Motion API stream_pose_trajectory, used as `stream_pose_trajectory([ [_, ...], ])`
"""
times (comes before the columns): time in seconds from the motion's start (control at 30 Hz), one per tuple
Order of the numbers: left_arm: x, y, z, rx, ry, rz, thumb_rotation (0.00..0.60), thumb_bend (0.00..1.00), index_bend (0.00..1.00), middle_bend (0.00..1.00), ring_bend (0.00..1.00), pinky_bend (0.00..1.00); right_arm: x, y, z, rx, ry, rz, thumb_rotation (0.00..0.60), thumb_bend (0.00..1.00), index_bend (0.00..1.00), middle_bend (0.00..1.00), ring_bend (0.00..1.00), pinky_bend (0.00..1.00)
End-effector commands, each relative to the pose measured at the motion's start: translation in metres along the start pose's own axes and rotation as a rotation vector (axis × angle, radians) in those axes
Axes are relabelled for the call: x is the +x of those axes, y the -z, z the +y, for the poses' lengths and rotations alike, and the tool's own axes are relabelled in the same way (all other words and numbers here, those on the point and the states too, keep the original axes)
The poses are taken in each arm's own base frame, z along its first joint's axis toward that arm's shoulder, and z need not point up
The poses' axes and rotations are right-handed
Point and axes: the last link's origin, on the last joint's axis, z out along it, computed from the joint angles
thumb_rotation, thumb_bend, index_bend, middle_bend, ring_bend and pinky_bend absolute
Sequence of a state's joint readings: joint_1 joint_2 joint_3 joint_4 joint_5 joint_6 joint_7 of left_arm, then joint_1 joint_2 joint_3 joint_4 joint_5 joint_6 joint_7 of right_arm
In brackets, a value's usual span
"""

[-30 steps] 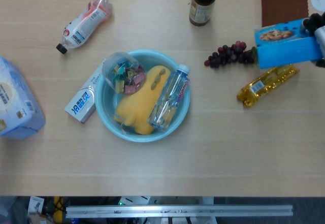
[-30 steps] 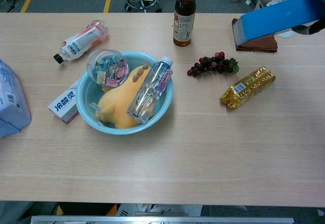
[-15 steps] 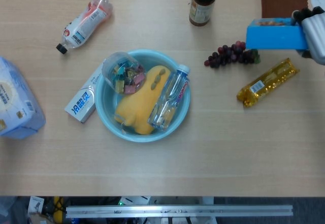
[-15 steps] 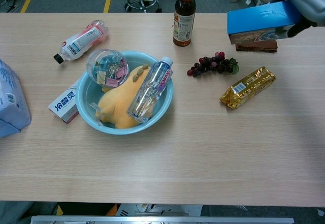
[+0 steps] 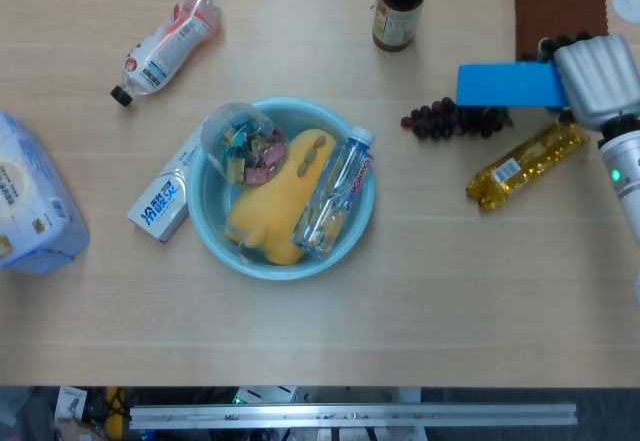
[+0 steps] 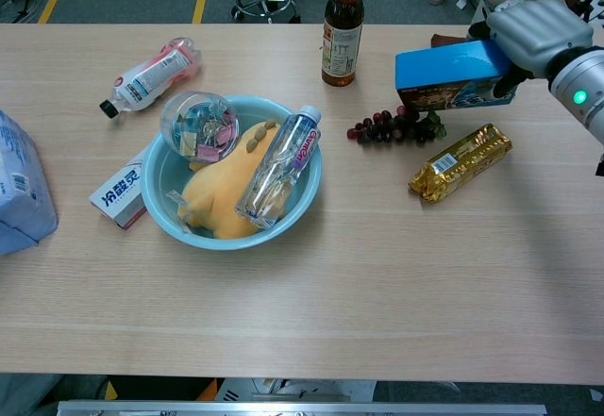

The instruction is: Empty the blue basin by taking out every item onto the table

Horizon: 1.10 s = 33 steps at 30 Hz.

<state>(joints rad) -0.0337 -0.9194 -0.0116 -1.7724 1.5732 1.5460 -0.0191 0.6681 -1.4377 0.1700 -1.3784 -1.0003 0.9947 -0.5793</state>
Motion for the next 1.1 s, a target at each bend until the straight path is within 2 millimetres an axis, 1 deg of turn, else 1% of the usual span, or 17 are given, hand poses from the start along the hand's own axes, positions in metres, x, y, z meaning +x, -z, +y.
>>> stream_pose_trajectory([
  [0.03,0.0,0.0,0.0,0.0,0.0,-0.002,0.6,0.17,0.06,0.06,0.02,0.13,0.002,0.004,0.0,0.005,0.023,-0.043,0.6,0.24,0.06,0.14,0.12,0.37],
  [0.1,0.0,0.0,0.0,0.001,0.001,-0.002,0.6,0.17,0.06,0.06,0.02,0.13,0.008,0.008,0.0,0.01,0.02,-0.049,0.6,0.21,0.0,0.06,0.05,0.31],
  [0.13,0.0,0.0,-0.001,0.002,0.001,-0.002,0.6,0.17,0.06,0.06,0.02,0.13,0.011,0.01,0.0,0.014,0.018,-0.045,0.6,0.2,0.0,0.05,0.04,0.3],
  [0.27,0.0,0.001,-0.001,0.002,0.001,0.001,0.6,0.17,0.06,0.06,0.02,0.13,0.03,0.022,-0.001,0.046,0.0,0.003,0.6,0.18,0.0,0.04,0.03,0.29],
  [0.33,0.001,0.001,-0.001,0.001,0.0,0.003,0.6,0.17,0.06,0.06,0.02,0.13,0.042,0.03,-0.005,0.083,-0.024,0.045,0.6,0.17,0.0,0.07,0.04,0.29],
  [0.37,0.001,0.001,-0.001,0.001,0.0,0.005,0.6,0.17,0.06,0.06,0.02,0.13,0.047,0.034,-0.008,0.105,-0.036,0.068,0.6,0.17,0.0,0.11,0.06,0.29],
  [0.43,0.002,0.001,-0.001,0.001,0.0,0.007,0.6,0.17,0.06,0.06,0.02,0.13,0.058,0.043,-0.014,0.158,-0.061,0.114,0.6,0.17,0.04,0.16,0.1,0.31],
  [0.47,0.002,0.001,-0.001,0.002,-0.001,0.008,0.6,0.17,0.06,0.06,0.02,0.13,0.065,0.049,-0.018,0.197,-0.078,0.138,0.6,0.17,0.06,0.2,0.12,0.33],
  [0.53,0.002,0.002,0.0,0.003,-0.001,0.008,0.6,0.17,0.06,0.06,0.02,0.13,0.077,0.059,-0.027,0.269,-0.103,0.168,0.6,0.17,0.17,0.27,0.19,0.39],
  [0.63,0.002,0.003,0.0,0.004,0.001,0.007,0.6,0.17,0.06,0.06,0.02,0.13,0.088,0.073,-0.042,0.365,-0.092,0.179,0.6,0.17,0.24,0.32,0.24,0.43],
  [0.73,0.002,0.004,-0.001,0.005,0.001,0.007,0.6,0.17,0.06,0.06,0.02,0.13,0.092,0.083,-0.056,0.438,-0.063,0.17,0.6,0.17,0.25,0.34,0.25,0.44],
  [0.83,0.002,0.005,-0.003,0.012,0.001,0.007,0.6,0.17,0.06,0.06,0.02,0.13,0.092,0.093,-0.073,0.513,-0.022,0.147,0.6,0.17,0.25,0.34,0.25,0.44],
  [1.1,0.003,0.008,-0.006,0.021,0.005,0.008,0.6,0.17,0.06,0.06,0.02,0.13,0.079,0.098,-0.109,0.613,0.125,0.127,0.6,0.16,0.25,0.34,0.25,0.44],
])
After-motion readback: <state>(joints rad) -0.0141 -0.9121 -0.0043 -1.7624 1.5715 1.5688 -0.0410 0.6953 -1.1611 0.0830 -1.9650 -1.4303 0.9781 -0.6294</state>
